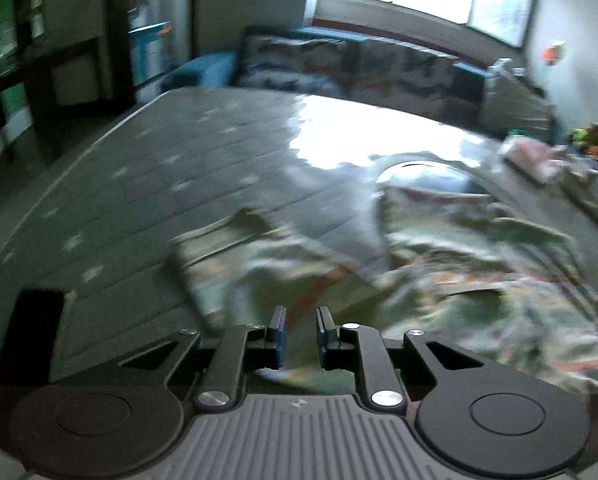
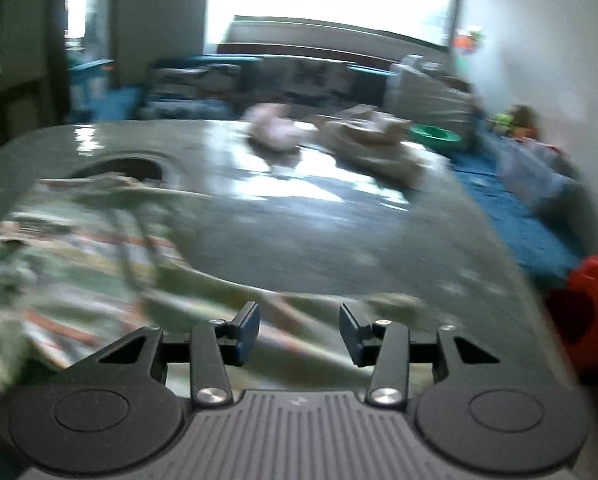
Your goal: Fold clothes
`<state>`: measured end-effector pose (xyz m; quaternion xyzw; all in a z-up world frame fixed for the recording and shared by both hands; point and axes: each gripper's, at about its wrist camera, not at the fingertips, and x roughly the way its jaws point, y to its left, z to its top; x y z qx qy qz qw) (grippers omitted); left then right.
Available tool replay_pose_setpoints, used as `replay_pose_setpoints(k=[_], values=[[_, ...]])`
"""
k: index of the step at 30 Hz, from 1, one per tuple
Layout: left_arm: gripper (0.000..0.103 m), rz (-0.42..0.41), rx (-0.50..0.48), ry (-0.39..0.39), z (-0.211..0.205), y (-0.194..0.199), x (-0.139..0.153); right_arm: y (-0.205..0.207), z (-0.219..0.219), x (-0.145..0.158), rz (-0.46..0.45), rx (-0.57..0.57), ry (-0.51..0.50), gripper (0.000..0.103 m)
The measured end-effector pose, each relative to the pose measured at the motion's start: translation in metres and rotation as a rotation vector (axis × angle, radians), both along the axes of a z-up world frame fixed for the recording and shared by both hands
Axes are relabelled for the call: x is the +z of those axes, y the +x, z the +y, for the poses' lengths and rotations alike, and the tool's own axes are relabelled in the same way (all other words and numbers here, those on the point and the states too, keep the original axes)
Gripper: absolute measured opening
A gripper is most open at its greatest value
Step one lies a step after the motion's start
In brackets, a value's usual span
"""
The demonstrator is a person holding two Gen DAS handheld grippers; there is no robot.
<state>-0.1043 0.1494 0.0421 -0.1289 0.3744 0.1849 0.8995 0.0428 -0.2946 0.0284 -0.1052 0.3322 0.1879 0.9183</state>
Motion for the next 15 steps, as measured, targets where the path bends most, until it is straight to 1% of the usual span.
replay_pose_setpoints(k=[2, 3, 5, 8, 12, 15], values=[[0.016, 0.001, -0.031, -0.011, -0.005, 0.012, -0.003, 0.001, 0.023, -0.001, 0.011, 0.08, 0.025, 0.045], [0.016, 0.0, -0.027, -0.019, -0.002, 0.016, -0.005, 0.001, 0.035, -0.001, 0.015, 0.119, 0.031, 0.046], [0.016, -0.009, -0.004, -0.032, 0.007, 0.021, -0.006, 0.0, 0.058, -0.005, 0.029, 0.189, 0.039, 0.046], [0.016, -0.034, 0.062, -0.022, 0.031, 0.024, -0.004, -0.002, 0.088, -0.016, 0.055, 0.276, 0.026, 0.048], [0.016, -0.027, 0.133, 0.012, 0.065, 0.033, -0.01, -0.003, 0.111, -0.024, 0.081, 0.338, 0.015, 0.05], [0.016, 0.013, 0.128, 0.023, 0.086, 0.05, -0.025, -0.005, 0.119, -0.027, 0.09, 0.359, 0.011, 0.051]])
